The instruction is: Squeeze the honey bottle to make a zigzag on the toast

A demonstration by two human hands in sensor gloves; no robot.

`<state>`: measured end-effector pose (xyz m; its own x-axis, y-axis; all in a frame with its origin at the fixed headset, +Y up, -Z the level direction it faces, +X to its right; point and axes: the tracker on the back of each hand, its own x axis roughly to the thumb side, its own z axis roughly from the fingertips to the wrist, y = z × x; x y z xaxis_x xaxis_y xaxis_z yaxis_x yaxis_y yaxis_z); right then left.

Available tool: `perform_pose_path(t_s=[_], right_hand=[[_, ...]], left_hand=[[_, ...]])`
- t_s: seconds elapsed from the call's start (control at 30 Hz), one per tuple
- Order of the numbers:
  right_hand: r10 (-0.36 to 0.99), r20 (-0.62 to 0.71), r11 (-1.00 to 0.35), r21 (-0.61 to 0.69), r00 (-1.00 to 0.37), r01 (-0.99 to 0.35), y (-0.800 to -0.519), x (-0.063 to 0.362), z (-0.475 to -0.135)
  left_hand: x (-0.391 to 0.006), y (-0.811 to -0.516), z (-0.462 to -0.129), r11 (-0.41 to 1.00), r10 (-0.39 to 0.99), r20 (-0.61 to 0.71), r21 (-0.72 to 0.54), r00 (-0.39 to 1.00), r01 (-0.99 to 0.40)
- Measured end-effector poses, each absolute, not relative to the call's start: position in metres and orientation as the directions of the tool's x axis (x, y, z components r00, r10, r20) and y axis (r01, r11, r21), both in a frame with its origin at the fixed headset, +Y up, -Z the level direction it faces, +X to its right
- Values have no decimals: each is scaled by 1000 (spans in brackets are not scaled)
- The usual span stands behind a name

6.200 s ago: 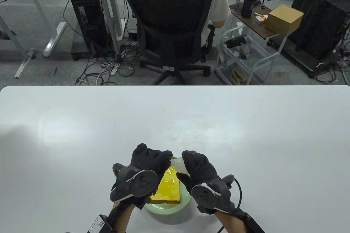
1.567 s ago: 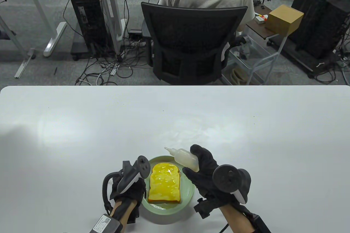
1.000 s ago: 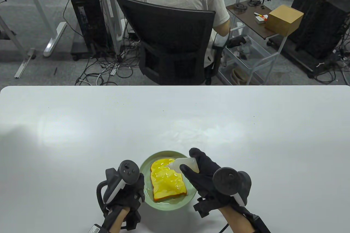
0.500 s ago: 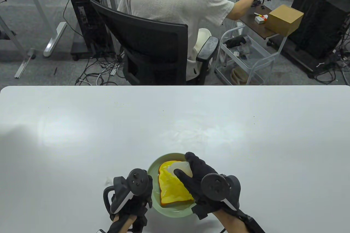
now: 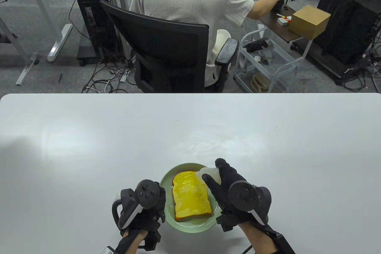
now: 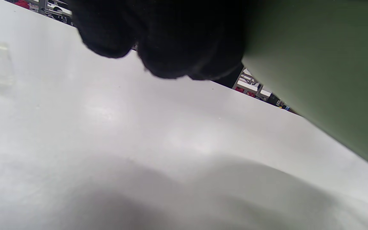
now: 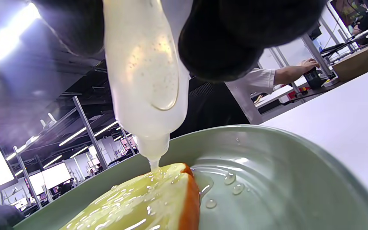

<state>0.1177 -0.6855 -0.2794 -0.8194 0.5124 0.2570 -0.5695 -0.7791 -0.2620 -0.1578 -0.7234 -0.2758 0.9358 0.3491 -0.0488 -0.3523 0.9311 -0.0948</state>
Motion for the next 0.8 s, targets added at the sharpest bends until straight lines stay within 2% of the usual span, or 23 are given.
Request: perform_pose_path(t_s=[0.47,0.8], right_hand=[[493,368,-769,-241,-789,-593,-686,96,-267],[537,287,-751,-264,-793,-605,-684,116,-277]], left_hand=[[-150,-722,-288,921,377,-39,-87,925,-379],[-152,-721,-290,919,384,-36,-77,923,-386]])
